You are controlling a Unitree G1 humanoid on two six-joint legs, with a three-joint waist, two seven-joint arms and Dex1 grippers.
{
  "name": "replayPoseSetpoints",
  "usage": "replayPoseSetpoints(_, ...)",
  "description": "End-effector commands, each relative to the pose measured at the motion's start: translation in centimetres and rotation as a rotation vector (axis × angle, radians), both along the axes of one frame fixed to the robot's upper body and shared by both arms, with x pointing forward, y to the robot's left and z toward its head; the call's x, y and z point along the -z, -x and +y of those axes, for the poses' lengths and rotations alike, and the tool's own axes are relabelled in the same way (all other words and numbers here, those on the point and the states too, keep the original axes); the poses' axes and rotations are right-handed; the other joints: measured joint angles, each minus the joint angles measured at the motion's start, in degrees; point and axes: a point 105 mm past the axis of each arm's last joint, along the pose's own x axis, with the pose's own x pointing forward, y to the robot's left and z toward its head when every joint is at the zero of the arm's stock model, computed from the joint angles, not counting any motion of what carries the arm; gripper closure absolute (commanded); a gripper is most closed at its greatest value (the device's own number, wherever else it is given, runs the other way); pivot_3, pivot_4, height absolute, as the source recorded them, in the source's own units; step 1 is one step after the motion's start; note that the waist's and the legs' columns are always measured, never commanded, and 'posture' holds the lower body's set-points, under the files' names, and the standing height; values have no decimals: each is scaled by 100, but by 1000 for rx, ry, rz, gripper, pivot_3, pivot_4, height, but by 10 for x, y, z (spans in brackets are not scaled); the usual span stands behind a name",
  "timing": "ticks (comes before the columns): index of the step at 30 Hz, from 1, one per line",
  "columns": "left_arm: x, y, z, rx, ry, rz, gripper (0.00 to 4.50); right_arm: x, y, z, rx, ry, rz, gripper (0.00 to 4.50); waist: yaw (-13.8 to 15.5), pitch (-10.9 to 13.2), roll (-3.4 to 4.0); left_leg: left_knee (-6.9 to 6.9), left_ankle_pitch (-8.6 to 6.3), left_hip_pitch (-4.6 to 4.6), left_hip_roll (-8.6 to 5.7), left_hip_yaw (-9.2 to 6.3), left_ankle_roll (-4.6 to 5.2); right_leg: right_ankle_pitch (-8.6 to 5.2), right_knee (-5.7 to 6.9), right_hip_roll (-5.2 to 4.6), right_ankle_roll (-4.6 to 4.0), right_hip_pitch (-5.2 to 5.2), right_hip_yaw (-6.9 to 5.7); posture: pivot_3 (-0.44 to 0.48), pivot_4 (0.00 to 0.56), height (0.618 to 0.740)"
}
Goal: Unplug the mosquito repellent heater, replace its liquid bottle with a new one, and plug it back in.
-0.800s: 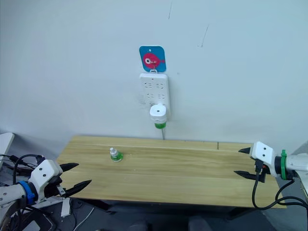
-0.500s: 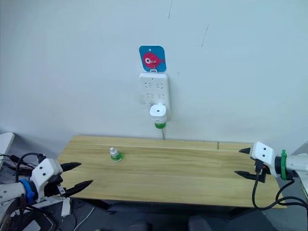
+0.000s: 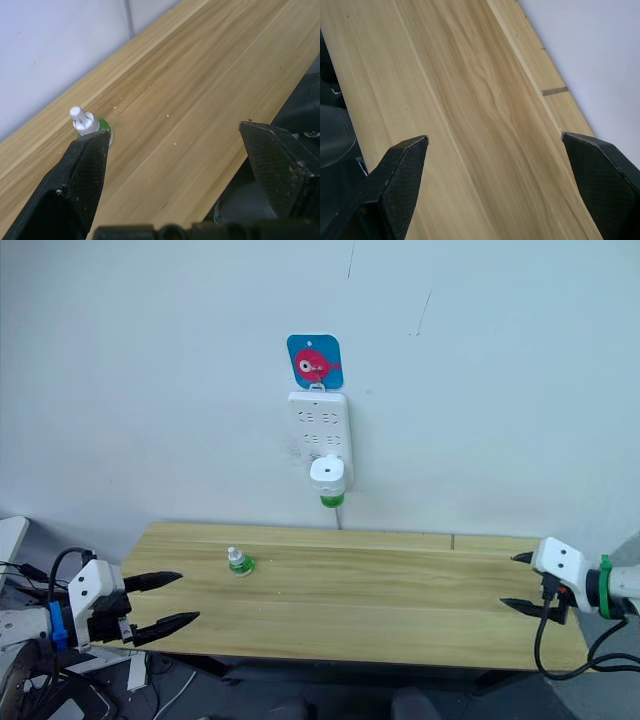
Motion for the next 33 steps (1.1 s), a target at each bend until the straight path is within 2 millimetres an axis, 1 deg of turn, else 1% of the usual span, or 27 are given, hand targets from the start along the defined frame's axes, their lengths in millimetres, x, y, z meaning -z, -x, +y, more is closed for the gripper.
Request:
replayPoseSetpoints(1, -8, -9, 9, -34, -36, -46, 0, -16, -2, 0, -3, 0, -50, 41, -1, 2, 2, 0, 0, 0, 0, 0, 0, 0, 0, 0, 0, 0, 0, -37, 63, 725)
replayPoseSetpoints(4, -11, -11, 12, -53, -5, -41, 0, -17, 0, 2, -1, -7, -54, 41, -8, 14, 8, 0, 0, 0, 0, 0, 0, -1, 0, 1, 0, -1, 0, -43, 69, 725)
replayPoseSetpoints(7, -14, -15, 21, -98, -22, -74, 0, -17, 3, 3, 4, -17, -57, 41, -18, 30, 8, 1, 0, 0, 0, 2, 0, 0, 0, 0, 1, -1, 3, -47, 73, 725)
replayPoseSetpoints(10, -25, -29, 23, -160, -11, -136, 0, -20, 4, 7, 14, -44, -73, 41, -17, 83, -4, 1, 0, 0, 1, 1, 0, -1, 1, 1, 0, 0, 1, -62, 83, 725)
replayPoseSetpoints(12, -35, -42, 14, -180, 27, -148, 0, -26, 5, 15, 8, -74, -93, 41, -19, 123, -5, 4, 0, -2, 1, 0, 0, 0, 2, 1, 2, 0, 1, -87, 95, 725)
replayPoseSetpoints(15, -59, -63, -13, -136, 125, -206, 0, -45, 5, 36, -6, -151, -148, 41, -7, 173, -8, 10, 0, -10, 0, -1, 0, 2, 2, 0, 5, 0, 0, -125, 111, 725)
replayPoseSetpoints(18, -80, -84, -36, -91, 187, -244, 0, -73, 5, 70, -14, -282, -212, 41, -57, 247, -13, 17, 0, -16, -1, -2, -1, 7, 2, 1, 16, -3, 1, -159, 128, 725)
replayPoseSetpoints(20, -94, -98, -50, -66, 235, -266, 0, -92, 4, 94, -25, -366, -257, 41, -144, 302, -21, 23, 0, -18, 0, -7, -1, 10, 4, 5, 21, -2, 0, -172, 138, 725)
replayPoseSetpoints(23, -108, -116, -62, -58, 260, -314, 0, -113, 4, 120, -41, -448, -308, 41, -229, 357, -33, 28, 1, -26, -1, -9, -1, 15, 3, 5, 29, -4, 0, -194, 151, 725)
replayPoseSetpoints(25, -117, -129, -72, -54, 289, -355, 0, -131, 3, 141, -48, -533, -355, 41, -327, 410, -50, 28, 0, -24, -2, -6, -1, 16, 0, 4, 31, -2, 5, -217, 163, 725)
replayPoseSetpoints(26, -120, -133, -77, -46, 308, -363, 0, -138, 3, 149, -50, -562, -371, 41, -368, 442, -51, 29, 1, -28, -2, -7, -1, 19, 0, 4, 34, -5, 5, -222, 166, 725)
replayPoseSetpoints(28, -123, -137, -81, -40, 332, -373, 0, -146, 3, 159, -48, -595, -383, 41, -460, 479, -54, 32, 1, -32, -2, -7, -1, 21, 0, 4, 37, -7, 6, -232, 171, 725)
replayPoseSetpoints(31, -123, -146, -85, -50, 369, -380, 622, -155, 2, 171, -48, -633, -400, 0, -516, 513, -66, 29, 0, -37, -2, -8, 0, 22, -1, 3, 38, -13, 4, -242, 178, 725)
replayPoseSetpoints(33, -122, -150, -88, -57, 371, -387, 1200, -158, 1, 176, -50, -642, -405, 0, -535, 556, -69, 26, 0, -41, -1, -9, 0, 22, -1, 4, 37, -20, 4, -247, 183, 725)
